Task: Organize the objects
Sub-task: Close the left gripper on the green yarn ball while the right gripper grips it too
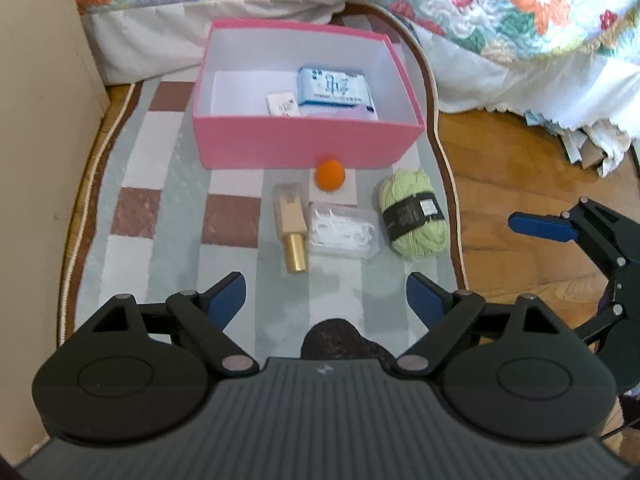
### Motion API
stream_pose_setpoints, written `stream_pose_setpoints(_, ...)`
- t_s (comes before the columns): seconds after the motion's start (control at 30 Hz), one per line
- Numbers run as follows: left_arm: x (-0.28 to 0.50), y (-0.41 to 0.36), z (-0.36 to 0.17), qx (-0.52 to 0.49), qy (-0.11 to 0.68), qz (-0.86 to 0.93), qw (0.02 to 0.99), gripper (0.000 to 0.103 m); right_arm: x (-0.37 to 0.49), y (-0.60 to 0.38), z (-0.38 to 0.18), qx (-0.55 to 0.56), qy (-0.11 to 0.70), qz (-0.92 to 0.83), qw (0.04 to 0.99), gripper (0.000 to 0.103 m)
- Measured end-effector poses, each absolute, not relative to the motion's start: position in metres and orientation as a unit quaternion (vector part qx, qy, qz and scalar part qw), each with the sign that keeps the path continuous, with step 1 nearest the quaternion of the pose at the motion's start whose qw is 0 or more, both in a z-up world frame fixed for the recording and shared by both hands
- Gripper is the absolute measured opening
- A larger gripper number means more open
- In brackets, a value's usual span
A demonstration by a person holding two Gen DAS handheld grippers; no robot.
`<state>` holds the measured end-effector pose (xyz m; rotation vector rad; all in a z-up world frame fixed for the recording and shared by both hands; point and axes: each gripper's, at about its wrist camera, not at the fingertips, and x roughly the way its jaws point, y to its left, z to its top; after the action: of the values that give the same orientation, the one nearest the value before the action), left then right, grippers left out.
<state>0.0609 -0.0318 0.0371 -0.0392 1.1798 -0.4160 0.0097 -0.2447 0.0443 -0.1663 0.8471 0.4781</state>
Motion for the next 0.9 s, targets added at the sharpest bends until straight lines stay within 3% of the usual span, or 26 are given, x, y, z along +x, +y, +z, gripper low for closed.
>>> stream_pose_setpoints(0.5, 0.080, -0.091, -0.033, -0.030, 0.544, -0.227, 0.807, 0.087, 0.012, -0.281, -0.037, -0.092, 0.393, 0.172, 0.899, 0.092)
stream_pose_setpoints(0.9, 0.123, -0.135, -0.091, -0.094, 0.543, -0.268, 0.790, 0.084, 0.049, -0.305, -0.082, -0.029, 0.416, 0.140, 0.898, 0.092)
